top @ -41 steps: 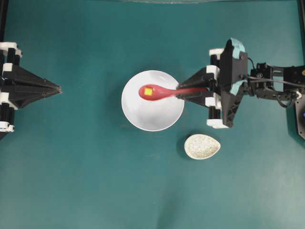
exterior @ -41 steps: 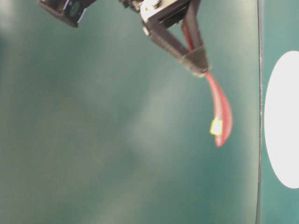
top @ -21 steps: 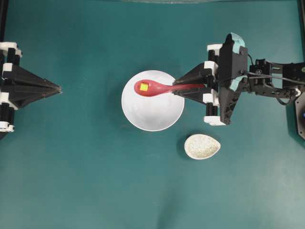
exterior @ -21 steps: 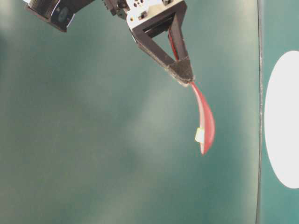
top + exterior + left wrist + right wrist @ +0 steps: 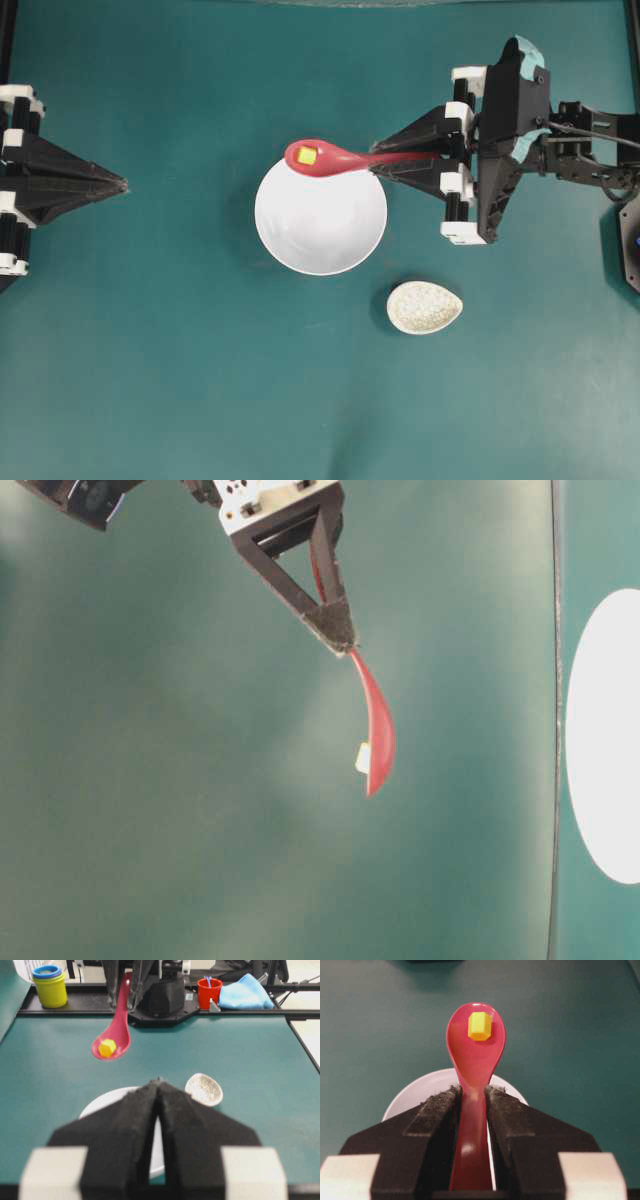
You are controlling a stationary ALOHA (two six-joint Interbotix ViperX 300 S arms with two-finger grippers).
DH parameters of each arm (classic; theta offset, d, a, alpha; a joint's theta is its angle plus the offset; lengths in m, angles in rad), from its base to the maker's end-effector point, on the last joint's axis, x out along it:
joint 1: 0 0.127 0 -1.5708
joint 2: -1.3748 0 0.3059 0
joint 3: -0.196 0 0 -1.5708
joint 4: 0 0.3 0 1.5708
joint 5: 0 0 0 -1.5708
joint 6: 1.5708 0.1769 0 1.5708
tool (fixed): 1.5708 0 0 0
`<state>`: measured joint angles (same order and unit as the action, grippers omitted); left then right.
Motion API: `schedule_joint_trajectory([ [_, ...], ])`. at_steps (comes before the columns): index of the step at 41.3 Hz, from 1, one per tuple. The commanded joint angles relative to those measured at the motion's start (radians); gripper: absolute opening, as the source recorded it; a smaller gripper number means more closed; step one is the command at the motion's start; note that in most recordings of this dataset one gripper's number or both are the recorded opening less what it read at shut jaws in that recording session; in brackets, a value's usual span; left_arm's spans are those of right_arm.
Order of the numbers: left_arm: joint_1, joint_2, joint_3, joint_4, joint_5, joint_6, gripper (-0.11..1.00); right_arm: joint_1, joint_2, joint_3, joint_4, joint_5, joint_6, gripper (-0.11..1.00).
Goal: Scoop the yellow hexagonal prism block from the bowl with a spoon using the right arm.
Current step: 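Raise the loaded spoon higher and hold it above the bowl rim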
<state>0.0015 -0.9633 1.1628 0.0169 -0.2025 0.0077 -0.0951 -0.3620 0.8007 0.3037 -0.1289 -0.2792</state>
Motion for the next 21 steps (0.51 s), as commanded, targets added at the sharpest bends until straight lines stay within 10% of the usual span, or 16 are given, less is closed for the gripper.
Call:
schedule_joint_trajectory([
  [1,0.000,0.005,-0.029,0.003,-0.006,-0.002,0.02,0.002,-0.020,-0.026,-0.003,0.005,0.008,0.24],
  [21,0.000,0.005,-0.028,0.002,0.005,-0.012,0.02,0.002,-0.020,-0.026,-0.003,0.021,0.008,0.24],
])
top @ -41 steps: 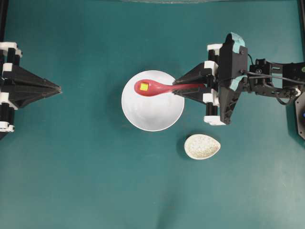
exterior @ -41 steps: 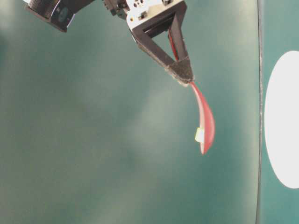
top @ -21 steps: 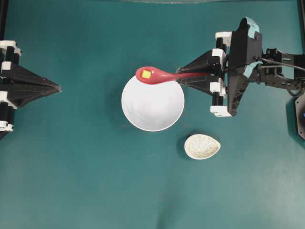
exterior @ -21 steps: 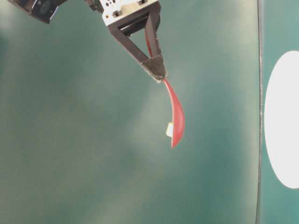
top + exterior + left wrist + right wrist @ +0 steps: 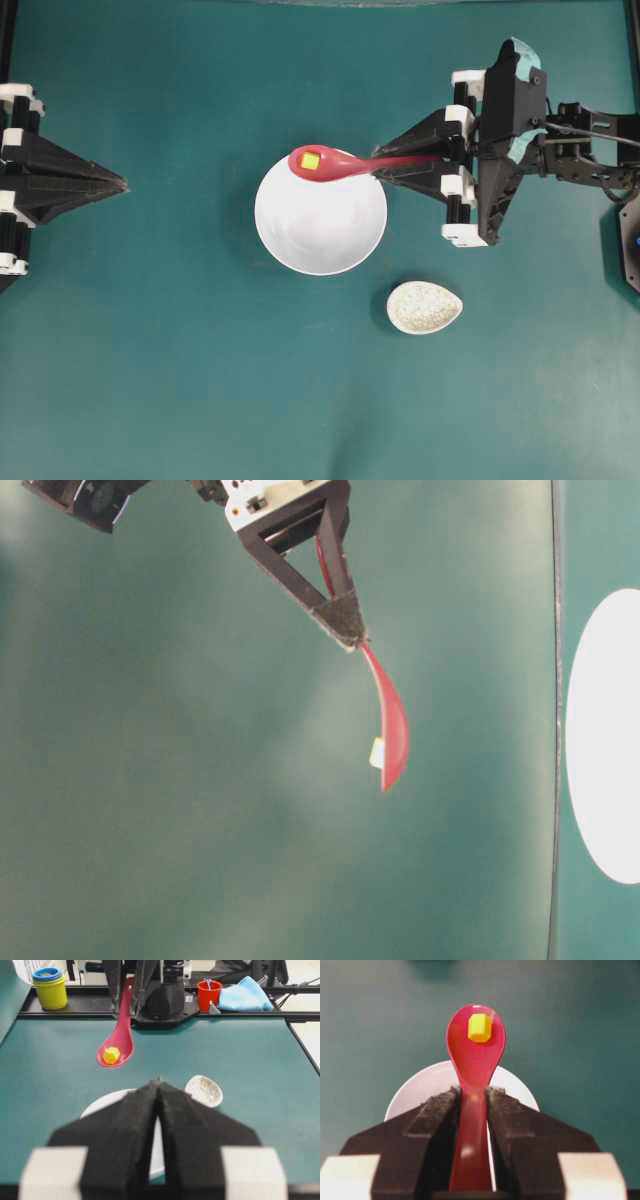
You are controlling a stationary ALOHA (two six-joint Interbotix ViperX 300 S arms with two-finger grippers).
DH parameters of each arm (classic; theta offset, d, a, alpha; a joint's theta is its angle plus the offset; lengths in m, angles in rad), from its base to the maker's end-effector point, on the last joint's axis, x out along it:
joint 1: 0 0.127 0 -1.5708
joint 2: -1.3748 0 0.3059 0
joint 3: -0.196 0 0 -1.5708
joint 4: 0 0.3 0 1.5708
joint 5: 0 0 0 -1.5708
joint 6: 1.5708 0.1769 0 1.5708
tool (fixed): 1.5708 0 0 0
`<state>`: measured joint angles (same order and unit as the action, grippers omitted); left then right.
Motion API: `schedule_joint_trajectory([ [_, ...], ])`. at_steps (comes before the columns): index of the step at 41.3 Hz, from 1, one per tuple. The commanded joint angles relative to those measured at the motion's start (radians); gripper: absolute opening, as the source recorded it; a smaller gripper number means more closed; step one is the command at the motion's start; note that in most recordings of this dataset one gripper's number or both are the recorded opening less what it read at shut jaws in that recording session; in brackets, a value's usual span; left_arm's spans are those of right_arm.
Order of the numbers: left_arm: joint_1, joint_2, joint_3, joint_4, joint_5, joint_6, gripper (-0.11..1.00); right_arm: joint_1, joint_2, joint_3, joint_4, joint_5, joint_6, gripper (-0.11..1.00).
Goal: Scoop the yellow hexagonal prism block from the bowl with a spoon using the right arm.
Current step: 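Raise the loaded spoon higher and hold it above the bowl rim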
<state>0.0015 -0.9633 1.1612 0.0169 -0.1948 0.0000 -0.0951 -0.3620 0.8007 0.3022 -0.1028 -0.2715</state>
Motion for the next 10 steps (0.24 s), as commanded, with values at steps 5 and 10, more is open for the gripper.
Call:
schedule_joint_trajectory([
  [5,0.000,0.006,-0.026,0.003,-0.002,-0.011,0.02,0.002,-0.021,-0.028,0.000,-0.008,0.002,0.24],
  [10,0.000,0.006,-0.026,0.002,0.008,-0.012,0.02,0.002,-0.026,-0.026,-0.002,-0.006,0.000,0.24],
])
